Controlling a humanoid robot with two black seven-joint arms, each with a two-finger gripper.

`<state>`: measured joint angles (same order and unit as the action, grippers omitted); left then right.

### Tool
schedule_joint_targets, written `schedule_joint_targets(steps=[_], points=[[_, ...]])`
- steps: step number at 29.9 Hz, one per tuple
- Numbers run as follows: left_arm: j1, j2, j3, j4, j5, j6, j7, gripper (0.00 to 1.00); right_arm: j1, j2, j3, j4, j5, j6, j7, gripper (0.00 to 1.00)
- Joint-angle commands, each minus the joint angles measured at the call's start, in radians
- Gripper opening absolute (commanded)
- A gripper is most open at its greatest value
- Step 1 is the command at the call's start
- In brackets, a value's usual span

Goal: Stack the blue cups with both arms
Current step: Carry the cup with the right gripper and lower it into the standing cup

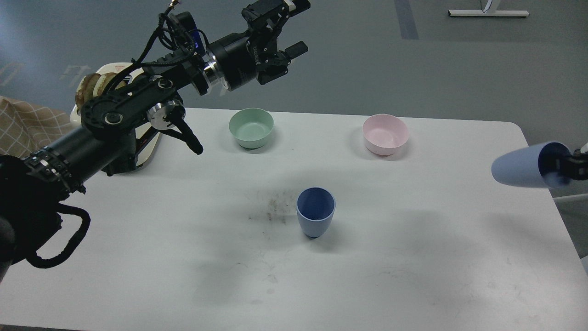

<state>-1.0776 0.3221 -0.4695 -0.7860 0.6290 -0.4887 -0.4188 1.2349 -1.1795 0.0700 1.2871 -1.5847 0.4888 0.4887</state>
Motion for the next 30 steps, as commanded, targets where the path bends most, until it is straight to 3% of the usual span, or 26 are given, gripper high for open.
schedule_joint_targets(steps=[1,13,19,30], points=[[-0.002,0.005,0.0,0.01,0.0,0.0,0.0,0.98,0.084,0.177,-0.006,-0.112,-0.003,0.0,0.0,0.0],[-0.002,-0.003,0.0,0.045,0.0,0.0,0.0,0.98,0.425,0.572,-0.375,-0.123,0.014,0.0,0.0,0.0],[-0.004,0.009,0.003,0.048,0.0,0.0,0.0,0.98,0.478,0.713,-0.423,-0.065,0.035,0.0,0.0,0.0],[-0.004,0.017,0.002,0.048,-0.002,0.0,0.0,0.98,0.482,0.894,-0.473,-0.107,0.078,0.0,0.0,0.0]])
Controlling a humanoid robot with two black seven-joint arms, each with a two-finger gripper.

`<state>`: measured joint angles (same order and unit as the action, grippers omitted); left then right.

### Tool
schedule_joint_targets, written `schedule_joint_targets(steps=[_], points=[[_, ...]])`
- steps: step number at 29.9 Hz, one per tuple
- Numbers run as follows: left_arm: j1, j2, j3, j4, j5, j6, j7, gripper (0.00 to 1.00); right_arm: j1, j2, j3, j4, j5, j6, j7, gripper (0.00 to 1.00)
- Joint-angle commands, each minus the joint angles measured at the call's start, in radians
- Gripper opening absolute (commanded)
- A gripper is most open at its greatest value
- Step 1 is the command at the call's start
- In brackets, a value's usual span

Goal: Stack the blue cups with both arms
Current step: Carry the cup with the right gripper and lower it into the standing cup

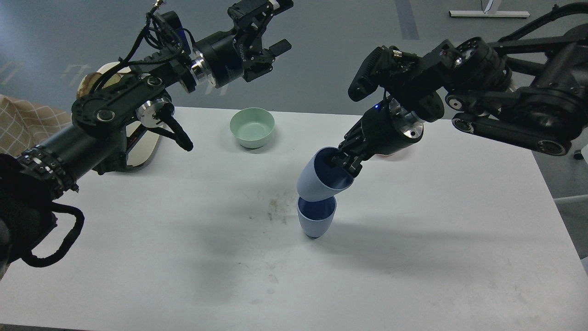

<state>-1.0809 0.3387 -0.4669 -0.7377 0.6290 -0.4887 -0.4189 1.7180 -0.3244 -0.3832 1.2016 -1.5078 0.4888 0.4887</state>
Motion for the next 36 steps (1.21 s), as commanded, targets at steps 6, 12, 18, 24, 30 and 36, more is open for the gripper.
schedule_joint_targets(steps=[6,12,18,24,30,36], points=[[-0.001,0.0,-0.001,0.0,-0.002,0.0,0.0,0.98,-0.001,0.061,-0.028,-0.034,0.001,0.0,0.0,0.0],[-0.004,-0.001,-0.001,0.0,-0.002,0.0,0.0,0.98,0.014,0.057,-0.059,-0.03,0.003,0.0,0.0,0.0],[-0.01,-0.003,-0.001,0.0,-0.002,0.0,0.0,0.98,0.034,0.061,-0.091,-0.027,0.004,0.0,0.0,0.0],[-0.01,-0.003,-0.003,0.0,-0.002,0.0,0.0,0.98,0.034,0.071,-0.103,-0.027,0.008,0.0,0.0,0.0],[-0.01,-0.003,-0.003,0.0,-0.002,0.0,0.0,0.98,0.032,0.077,-0.105,-0.028,0.023,0.0,0.0,0.02],[-0.011,-0.003,-0.001,0.0,-0.002,0.0,0.0,0.98,0.032,0.073,-0.105,-0.028,0.024,0.0,0.0,0.28]])
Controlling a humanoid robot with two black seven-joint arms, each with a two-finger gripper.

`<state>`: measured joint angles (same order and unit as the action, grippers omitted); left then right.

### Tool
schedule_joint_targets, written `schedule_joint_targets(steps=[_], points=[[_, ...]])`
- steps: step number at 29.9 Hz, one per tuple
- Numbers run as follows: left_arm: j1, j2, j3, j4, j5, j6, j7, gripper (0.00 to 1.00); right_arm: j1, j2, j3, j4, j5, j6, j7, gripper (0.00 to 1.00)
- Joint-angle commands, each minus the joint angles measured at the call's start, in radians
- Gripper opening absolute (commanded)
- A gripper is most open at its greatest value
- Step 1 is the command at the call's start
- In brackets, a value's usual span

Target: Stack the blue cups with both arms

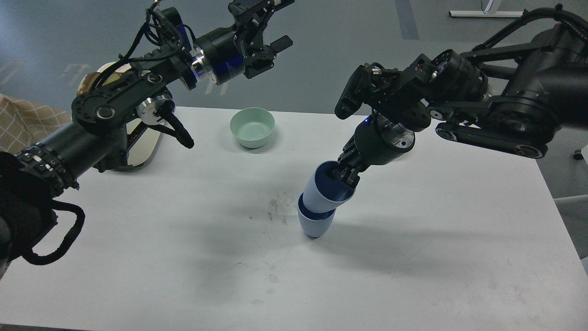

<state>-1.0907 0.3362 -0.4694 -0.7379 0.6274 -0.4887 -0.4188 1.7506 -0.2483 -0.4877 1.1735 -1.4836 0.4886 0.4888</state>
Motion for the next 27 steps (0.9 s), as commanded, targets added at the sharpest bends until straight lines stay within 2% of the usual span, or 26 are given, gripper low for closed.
schedule_joint_targets(steps=[1,3,6,10,17,20,21,24,27], points=[[-0.001,0.0,0.0,0.0,0.0,0.0,0.0,0.98,0.0,-0.005,0.0,0.0,0.002,0.0,0.0,0.34],[-0.001,0.0,0.002,0.0,0.0,0.0,0.0,0.98,0.0,-0.005,0.0,0.0,0.006,0.0,0.0,0.39],[-0.001,0.0,0.0,0.0,0.0,0.0,0.0,0.98,0.0,-0.006,-0.002,0.0,0.04,0.0,0.0,0.56],[-0.001,0.0,0.0,0.0,0.0,0.0,0.0,0.98,0.001,-0.006,0.0,-0.005,0.052,0.0,0.0,0.68],[-0.001,0.0,0.002,0.0,0.0,0.0,0.0,0.98,0.03,-0.054,0.049,-0.057,0.124,0.0,0.0,0.84],[0.0,0.0,0.0,0.0,0.0,0.0,0.0,0.98,0.052,-0.107,0.098,-0.103,0.206,0.0,0.0,0.9],[0.002,0.001,0.0,0.0,0.0,0.0,0.0,0.98,0.053,-0.133,0.125,-0.129,0.233,0.0,0.0,0.95],[0.008,0.001,-0.002,0.003,-0.001,0.0,-0.002,0.98,0.047,-0.186,0.182,-0.185,0.278,0.0,0.0,1.0],[0.011,0.001,-0.008,0.034,-0.014,0.0,-0.011,0.98,0.012,-0.255,0.25,-0.245,0.344,0.0,0.0,1.0]])
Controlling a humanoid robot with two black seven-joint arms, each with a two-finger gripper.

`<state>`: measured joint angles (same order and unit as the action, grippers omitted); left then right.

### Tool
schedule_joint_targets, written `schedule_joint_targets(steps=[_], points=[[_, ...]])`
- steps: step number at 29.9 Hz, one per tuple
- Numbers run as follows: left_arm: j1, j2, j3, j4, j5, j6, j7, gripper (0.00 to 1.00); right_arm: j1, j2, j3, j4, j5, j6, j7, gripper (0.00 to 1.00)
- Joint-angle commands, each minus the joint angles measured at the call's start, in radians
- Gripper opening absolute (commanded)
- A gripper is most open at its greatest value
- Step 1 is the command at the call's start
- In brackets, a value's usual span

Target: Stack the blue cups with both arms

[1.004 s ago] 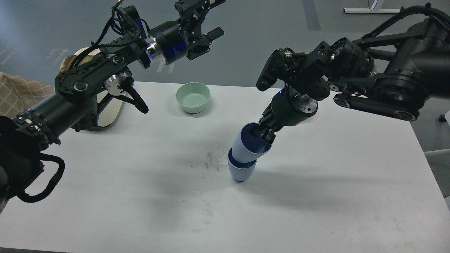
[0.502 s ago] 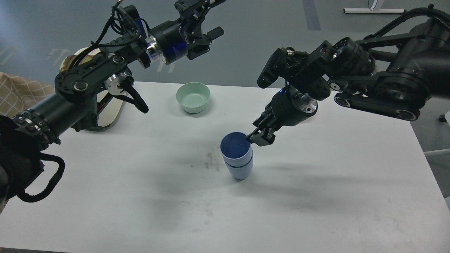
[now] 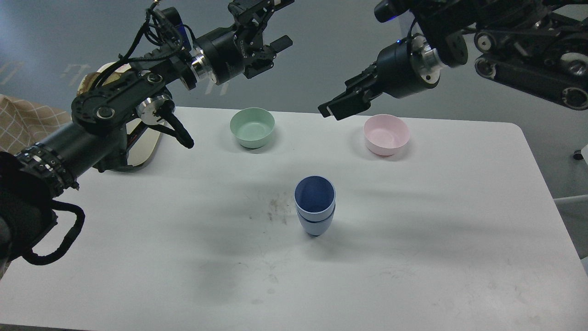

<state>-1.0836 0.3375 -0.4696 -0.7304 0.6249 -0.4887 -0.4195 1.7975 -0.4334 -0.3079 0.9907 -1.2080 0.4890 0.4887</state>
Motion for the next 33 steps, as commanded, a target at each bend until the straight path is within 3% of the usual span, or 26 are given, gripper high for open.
schedule_joint_targets(steps=[1,7,9,13,16,21,25,29,33], points=[[0.004,0.0,-0.014,0.034,-0.013,0.0,-0.01,0.98,-0.049,-0.083,0.084,-0.075,0.09,0.0,0.0,1.0],[0.027,-0.005,-0.081,0.069,-0.036,0.0,-0.012,0.98,-0.24,-0.103,0.262,-0.24,0.301,-0.003,0.0,1.0],[0.043,-0.005,-0.095,0.077,-0.056,0.0,-0.008,0.98,-0.292,-0.099,0.317,-0.268,0.327,-0.055,0.0,1.0],[0.065,-0.021,-0.116,0.153,-0.148,0.0,-0.012,0.98,-0.501,-0.062,0.586,-0.279,0.389,-0.286,0.0,1.0],[0.097,-0.041,-0.121,0.19,-0.224,0.0,-0.01,0.97,-0.614,-0.01,0.757,-0.284,0.45,-0.32,0.0,1.0],[0.137,-0.055,-0.121,0.213,-0.272,0.0,-0.007,0.98,-0.733,0.032,0.932,-0.307,0.548,-0.257,0.0,1.0],[0.186,-0.09,-0.167,0.238,-0.275,0.0,-0.005,0.98,-0.794,0.125,1.068,-0.418,0.619,-0.127,0.0,1.0],[0.211,-0.1,-0.219,0.27,-0.275,0.0,-0.007,0.98,-0.845,0.134,1.203,-0.474,0.671,0.0,0.0,1.0],[0.228,-0.103,-0.238,0.272,-0.275,0.0,-0.007,0.98,-0.894,0.134,1.236,-0.498,0.725,0.0,-0.009,1.0]])
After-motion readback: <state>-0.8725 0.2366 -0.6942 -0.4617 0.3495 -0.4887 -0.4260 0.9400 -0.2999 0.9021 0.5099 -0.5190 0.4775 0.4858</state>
